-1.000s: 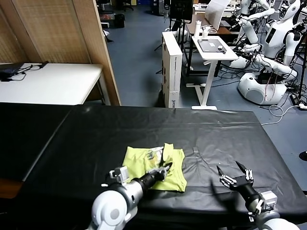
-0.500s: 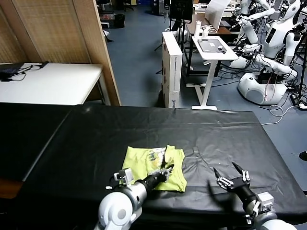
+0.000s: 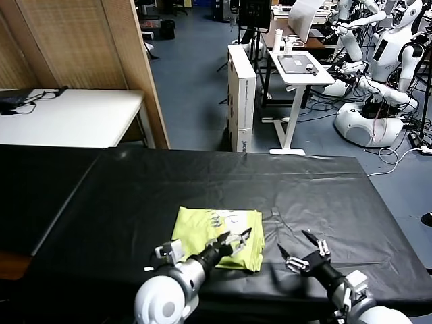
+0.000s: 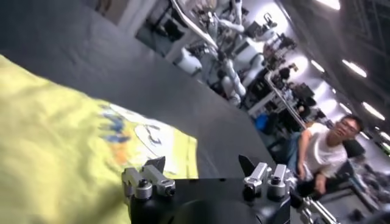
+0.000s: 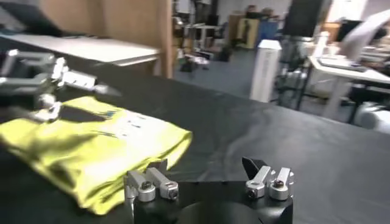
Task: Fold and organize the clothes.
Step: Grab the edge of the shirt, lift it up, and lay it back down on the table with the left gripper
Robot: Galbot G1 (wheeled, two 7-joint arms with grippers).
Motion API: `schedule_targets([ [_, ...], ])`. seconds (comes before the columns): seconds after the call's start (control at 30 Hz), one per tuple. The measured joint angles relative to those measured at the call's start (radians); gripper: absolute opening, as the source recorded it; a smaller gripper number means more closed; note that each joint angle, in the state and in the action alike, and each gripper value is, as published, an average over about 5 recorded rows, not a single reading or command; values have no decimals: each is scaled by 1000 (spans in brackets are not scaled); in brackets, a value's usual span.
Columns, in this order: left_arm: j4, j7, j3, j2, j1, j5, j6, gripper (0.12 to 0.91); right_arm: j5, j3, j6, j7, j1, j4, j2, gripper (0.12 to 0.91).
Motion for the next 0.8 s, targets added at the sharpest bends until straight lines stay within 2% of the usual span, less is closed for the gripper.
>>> schedule_targets([
  [0.17,-8,-1,-47,30,-1,5,-4,907,-92,-81,49,-78,47,-18,-41,907],
  [0.27,-8,-1,-74,43,7,9,-6,907,-149,-122,77,-111,60,-25,-68,907],
  [0.37,-9,2,-93,49,15,14,-6,907,-186,-149,93,-129,66,-25,-95,907],
  [0.57,-9,8,-110,52,15,21,-8,907,-248,-174,119,-135,84,-35,-128,900],
  [0.67,-7,9,-112,51,14,22,-8,907,-269,-180,127,-137,88,-41,-135,810],
  [0.8,-5,15,-112,50,18,29,-10,907,-285,-183,132,-139,81,-47,-141,560],
])
